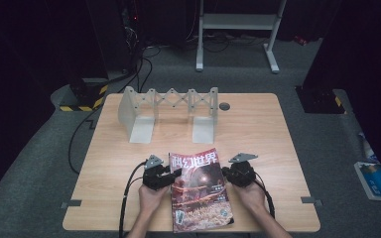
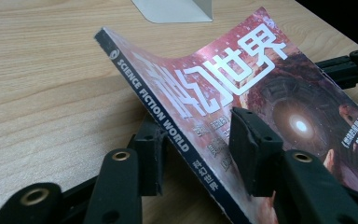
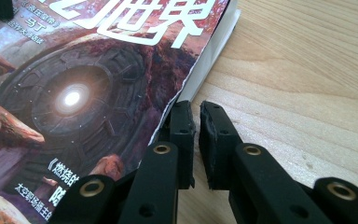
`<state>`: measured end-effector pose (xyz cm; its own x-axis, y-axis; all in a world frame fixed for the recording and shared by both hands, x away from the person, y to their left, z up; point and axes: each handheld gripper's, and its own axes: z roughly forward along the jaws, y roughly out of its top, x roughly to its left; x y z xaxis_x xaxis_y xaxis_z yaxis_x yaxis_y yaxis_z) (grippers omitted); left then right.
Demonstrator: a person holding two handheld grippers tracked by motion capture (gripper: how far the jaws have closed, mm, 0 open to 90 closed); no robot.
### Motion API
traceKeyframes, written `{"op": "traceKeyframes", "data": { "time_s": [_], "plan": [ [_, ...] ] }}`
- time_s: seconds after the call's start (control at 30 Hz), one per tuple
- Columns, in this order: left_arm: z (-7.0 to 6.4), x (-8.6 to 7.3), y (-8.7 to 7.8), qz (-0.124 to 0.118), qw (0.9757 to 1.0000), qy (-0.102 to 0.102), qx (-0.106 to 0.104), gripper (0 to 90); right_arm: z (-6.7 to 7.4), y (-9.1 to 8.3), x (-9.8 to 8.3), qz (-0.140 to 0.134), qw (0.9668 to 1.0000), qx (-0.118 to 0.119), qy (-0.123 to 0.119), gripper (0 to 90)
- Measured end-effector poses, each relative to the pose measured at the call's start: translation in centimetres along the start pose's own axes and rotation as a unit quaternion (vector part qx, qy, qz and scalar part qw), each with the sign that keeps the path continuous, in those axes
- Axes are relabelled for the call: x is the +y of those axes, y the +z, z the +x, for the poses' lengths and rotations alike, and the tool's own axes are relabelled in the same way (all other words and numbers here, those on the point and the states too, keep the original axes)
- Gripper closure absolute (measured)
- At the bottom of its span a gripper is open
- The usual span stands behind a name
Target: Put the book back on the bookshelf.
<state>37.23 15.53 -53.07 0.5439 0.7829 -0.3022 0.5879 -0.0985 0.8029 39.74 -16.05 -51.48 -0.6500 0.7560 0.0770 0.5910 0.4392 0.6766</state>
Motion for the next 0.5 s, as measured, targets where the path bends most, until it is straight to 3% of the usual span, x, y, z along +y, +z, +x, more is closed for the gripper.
{"op": "traceKeyframes", "data": {
  "time_s": [0.27,0.5],
  "plan": [
    [0.28,0.15,0.14,0.01,0.9995,-0.015,-0.025,45.9,0.28,0.36,0.37,0.002,1.0,0.002,-0.005,84.3],
    [0.43,0.19,0.21,0.01,0.9991,-0.025,-0.033,38.3,0.52,0.72,0.53,-0.004,0.9999,0.011,-0.005,84.7]
  ]
}}
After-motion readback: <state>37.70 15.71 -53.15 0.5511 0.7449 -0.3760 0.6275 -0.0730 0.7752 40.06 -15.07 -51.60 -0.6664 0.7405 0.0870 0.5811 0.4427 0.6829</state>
